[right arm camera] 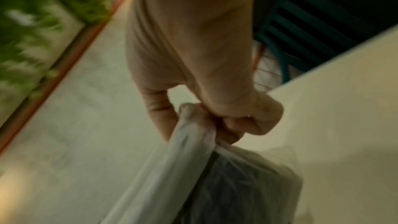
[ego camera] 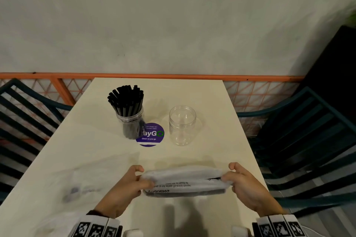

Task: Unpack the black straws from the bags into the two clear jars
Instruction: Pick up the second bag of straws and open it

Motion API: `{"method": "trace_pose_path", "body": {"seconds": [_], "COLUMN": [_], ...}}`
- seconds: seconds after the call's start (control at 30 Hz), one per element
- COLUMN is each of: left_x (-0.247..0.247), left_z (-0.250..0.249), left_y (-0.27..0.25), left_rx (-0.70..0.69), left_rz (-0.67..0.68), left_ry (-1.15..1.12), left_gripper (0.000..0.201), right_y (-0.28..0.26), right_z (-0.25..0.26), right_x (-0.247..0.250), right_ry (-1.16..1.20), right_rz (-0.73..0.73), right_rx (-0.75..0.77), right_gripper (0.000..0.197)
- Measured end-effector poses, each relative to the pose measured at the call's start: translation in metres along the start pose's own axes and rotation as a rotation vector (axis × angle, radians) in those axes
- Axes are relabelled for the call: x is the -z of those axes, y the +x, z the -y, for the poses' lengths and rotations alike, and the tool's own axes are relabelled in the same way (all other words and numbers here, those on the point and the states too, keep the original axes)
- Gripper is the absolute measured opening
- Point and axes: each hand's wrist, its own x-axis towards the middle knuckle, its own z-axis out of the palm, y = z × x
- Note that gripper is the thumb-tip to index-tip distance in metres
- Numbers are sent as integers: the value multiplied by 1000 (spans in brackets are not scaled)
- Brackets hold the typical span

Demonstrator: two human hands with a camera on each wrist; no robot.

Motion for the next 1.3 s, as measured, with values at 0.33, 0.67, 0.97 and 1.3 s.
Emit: {"method": "trace_pose_path", "body": {"seconds": [0.33, 0.67, 0.97, 1.3], "left_x": [-23, -31, -22, -21], "left_z": [-2, 4, 13, 9], "left_y": [11, 26, 36, 38], "left_rx": [2, -228, -427, -207], "left_rz": [24, -357, -364, -355], "left_ry": [366, 701, 860, 668], "left_gripper": [54, 39, 65, 33], "right_y": [17, 18, 10, 5], "right_z": [-5, -5, -6, -6], "right_x": [-1, -32, -37, -31], "right_ry": [-3, -299, -385, -388], "right_rz": [-298, -323, -252, -162], "right_rx": [-49, -63, 16, 84], "right_gripper": [19, 5, 9, 11]}}
